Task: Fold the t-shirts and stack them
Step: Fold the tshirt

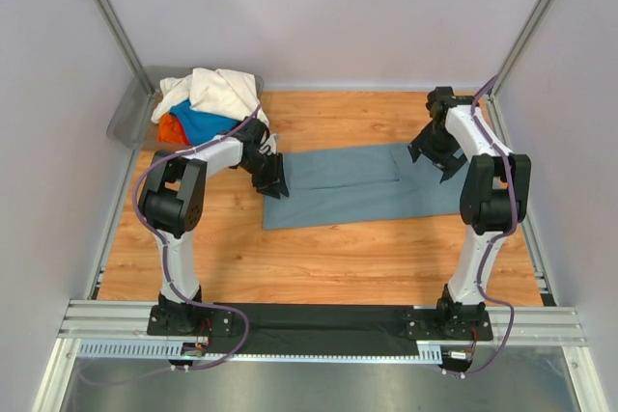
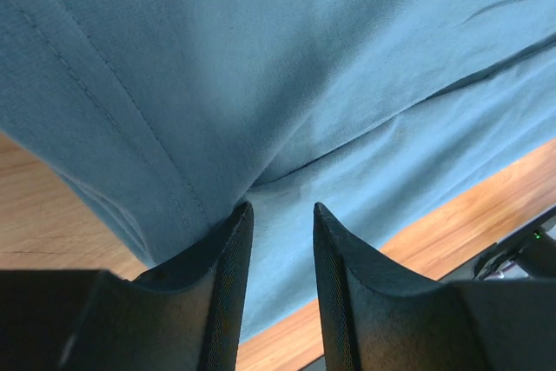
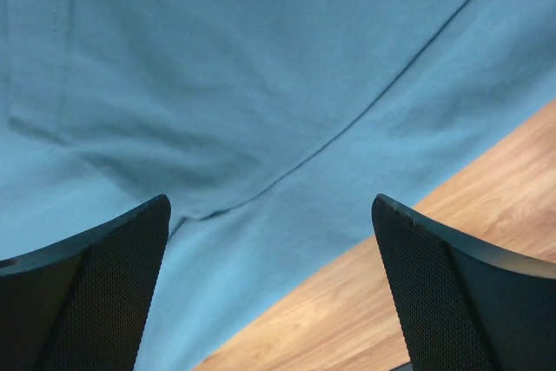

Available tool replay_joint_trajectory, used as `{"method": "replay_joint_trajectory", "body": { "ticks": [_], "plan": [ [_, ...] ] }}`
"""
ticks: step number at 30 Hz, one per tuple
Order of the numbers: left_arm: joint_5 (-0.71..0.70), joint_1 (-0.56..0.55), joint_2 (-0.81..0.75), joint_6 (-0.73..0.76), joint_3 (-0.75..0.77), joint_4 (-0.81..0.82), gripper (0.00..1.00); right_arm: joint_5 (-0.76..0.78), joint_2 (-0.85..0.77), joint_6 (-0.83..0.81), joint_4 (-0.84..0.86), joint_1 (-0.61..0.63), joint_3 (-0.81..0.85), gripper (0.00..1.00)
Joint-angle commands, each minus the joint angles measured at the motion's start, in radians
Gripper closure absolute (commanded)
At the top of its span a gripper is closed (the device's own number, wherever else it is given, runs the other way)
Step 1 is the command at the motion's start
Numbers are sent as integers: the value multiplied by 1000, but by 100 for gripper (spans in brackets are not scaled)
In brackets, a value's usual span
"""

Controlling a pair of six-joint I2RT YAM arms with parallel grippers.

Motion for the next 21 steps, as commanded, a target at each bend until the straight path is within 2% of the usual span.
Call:
{"method": "replay_joint_trajectory", "body": {
  "ticks": [1, 7, 12, 13, 16, 20, 21],
  "plan": [
    [-41, -1, 20, 19, -39, -3, 58, 105, 73, 9, 34, 8, 56, 0],
    [-27, -1, -33, 32, -126, -16, 58, 79, 216, 67, 71, 1, 91, 0],
    [-15, -1, -95, 41, -203, -2, 58, 70, 328, 21, 72, 15, 183, 2],
    [-20, -1, -105, 45, -203, -6, 58, 68, 342, -6, 65, 18, 203, 5],
    [-53, -3, -168, 67, -190, -45, 56, 41, 379, -113, 74, 35, 277, 4],
    [-90, -10, -295, 70, -142, -126, 54, 85, 436, -258, 11, 78, 450, 2],
    [-99, -16, -324, 64, -131, -135, 49, 86, 460, -282, 9, 93, 500, 2]
  ]
}}
